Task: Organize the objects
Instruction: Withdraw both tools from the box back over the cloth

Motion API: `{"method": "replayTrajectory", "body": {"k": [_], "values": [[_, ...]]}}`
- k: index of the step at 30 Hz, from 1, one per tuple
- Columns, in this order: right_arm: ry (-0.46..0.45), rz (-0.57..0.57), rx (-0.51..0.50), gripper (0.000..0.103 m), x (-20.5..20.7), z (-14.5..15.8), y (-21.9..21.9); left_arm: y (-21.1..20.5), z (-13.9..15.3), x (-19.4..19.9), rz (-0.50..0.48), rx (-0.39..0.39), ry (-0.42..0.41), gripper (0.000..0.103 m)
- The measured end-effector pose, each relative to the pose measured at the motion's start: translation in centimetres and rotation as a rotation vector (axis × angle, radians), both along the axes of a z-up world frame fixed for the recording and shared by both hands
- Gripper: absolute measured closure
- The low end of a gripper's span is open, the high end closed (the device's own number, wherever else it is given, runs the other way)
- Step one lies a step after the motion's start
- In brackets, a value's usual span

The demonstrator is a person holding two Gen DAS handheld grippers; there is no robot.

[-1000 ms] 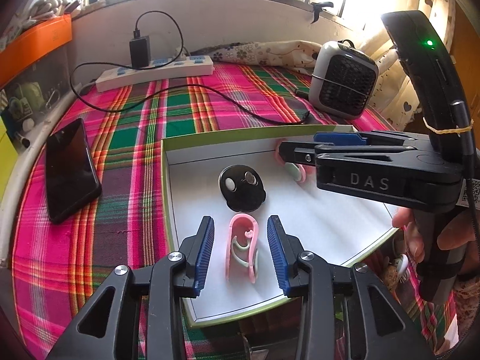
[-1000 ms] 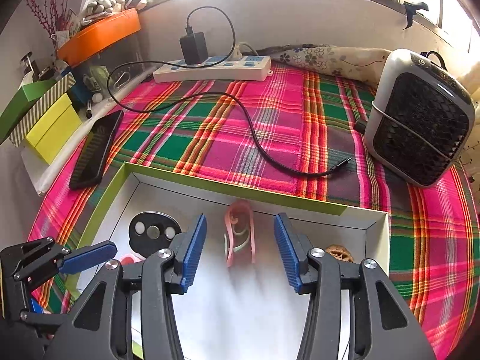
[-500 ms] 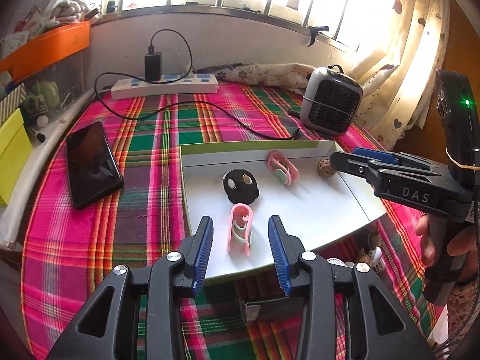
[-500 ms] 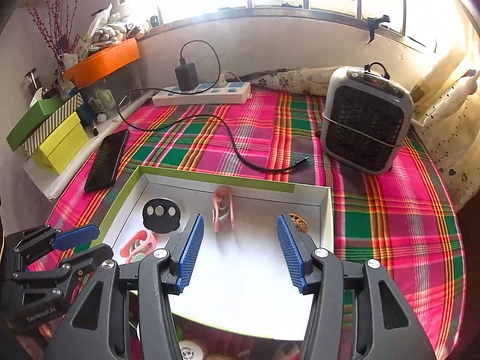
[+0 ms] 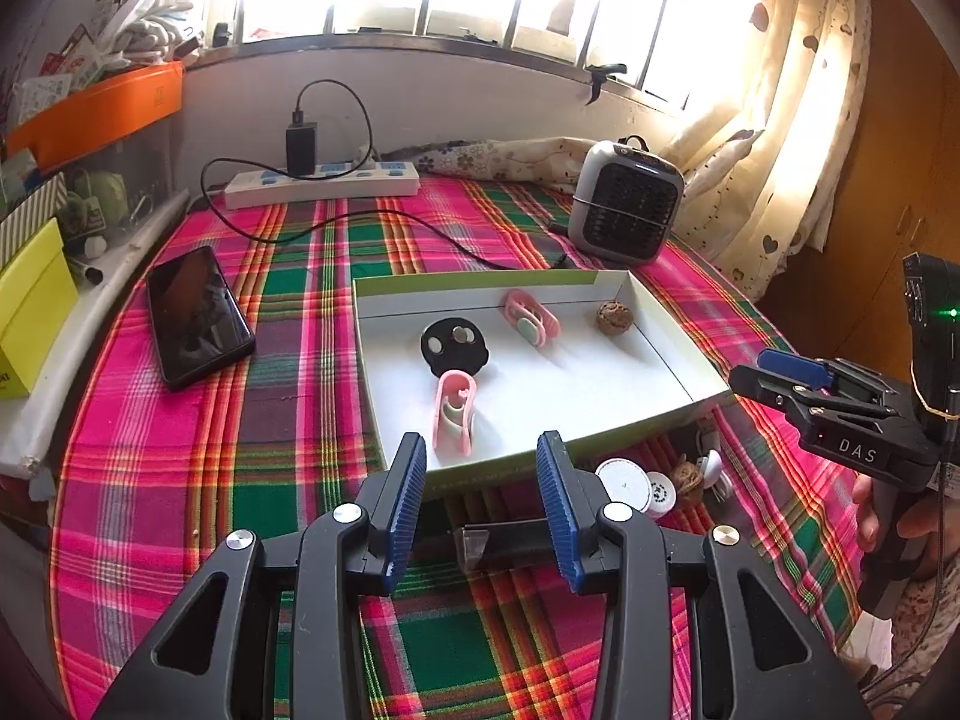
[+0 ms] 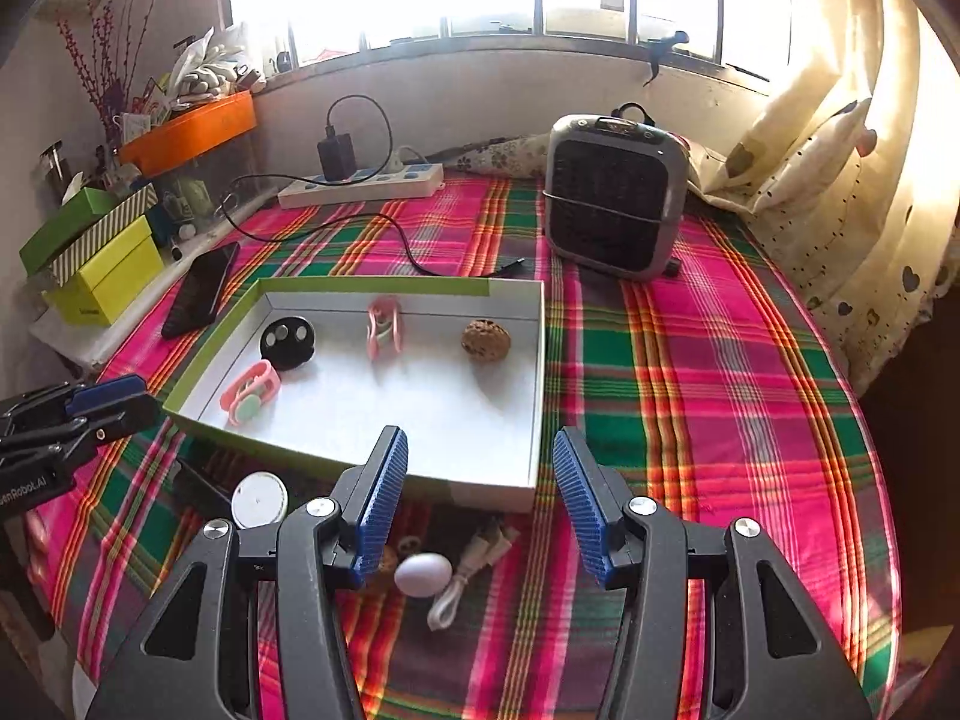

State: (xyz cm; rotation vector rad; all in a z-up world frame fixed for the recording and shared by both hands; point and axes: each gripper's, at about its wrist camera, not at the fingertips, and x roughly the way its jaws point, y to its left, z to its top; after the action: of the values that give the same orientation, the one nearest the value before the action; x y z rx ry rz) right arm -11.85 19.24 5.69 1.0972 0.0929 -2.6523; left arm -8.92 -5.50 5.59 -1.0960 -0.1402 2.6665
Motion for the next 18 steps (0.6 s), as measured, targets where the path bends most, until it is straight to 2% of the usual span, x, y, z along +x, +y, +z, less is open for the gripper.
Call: {"method": "replayTrajectory", "body": {"k": [10, 18], "values": [[-0.026, -0.027, 0.015, 0.051, 3.3, -2.2, 1.6, -0.3, -1.2, 2.2, -0.018, 0.011, -0.01, 0.066], [-0.053, -0.028, -0.009, 0.051, 4.4, -3.5, 1.9, 0.1, -1.7, 3.0, -0.062, 0.003, -0.008, 0.063]]}}
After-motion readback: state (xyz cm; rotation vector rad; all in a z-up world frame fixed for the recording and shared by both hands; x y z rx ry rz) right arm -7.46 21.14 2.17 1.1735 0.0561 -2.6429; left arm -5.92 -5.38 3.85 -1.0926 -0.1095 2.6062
